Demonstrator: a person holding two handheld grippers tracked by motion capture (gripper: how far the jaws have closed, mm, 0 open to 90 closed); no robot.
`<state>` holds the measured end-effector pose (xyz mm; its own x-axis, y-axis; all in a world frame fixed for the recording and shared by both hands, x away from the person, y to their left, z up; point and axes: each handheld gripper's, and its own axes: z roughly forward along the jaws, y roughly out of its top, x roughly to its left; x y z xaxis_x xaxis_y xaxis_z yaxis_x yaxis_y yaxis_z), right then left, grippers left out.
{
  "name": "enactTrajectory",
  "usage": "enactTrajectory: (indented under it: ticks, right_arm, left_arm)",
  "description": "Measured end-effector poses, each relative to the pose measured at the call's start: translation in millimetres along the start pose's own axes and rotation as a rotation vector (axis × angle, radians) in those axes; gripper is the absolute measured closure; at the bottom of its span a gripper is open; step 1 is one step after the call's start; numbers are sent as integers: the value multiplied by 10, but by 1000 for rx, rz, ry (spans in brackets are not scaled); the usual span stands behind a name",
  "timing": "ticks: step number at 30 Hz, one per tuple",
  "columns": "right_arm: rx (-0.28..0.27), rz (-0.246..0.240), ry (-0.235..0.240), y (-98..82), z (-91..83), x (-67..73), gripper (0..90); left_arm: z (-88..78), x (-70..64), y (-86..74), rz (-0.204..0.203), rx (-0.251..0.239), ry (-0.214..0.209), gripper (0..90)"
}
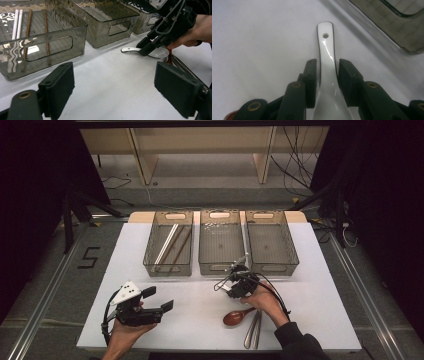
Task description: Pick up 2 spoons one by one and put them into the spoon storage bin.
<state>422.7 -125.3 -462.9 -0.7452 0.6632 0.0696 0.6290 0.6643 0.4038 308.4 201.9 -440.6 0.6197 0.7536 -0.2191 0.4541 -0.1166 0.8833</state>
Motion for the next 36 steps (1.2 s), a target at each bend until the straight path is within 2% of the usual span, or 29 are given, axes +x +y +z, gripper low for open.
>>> enactTrajectory:
  ticks: [10, 19, 22, 32, 36]
  right_arm:
    - [34, -36, -43, 39, 21, 40, 723]
    - [69, -53, -40, 90, 26, 46, 736]
    - [72, -69, -53, 98, 28, 63, 740]
    - [65, -82, -13, 86, -33, 44, 746]
    - [52, -72, -9, 87, -51, 46, 747]
  left_arm:
    - [-2, -4, 1, 2, 0, 1, 160]
    - [-7, 0, 2, 6, 2, 4, 161]
    - [-10, 2, 2, 6, 0, 4, 161]
    - [-15, 2, 4, 8, -5, 6, 162]
    - [-15, 2, 3, 7, -5, 7, 162]
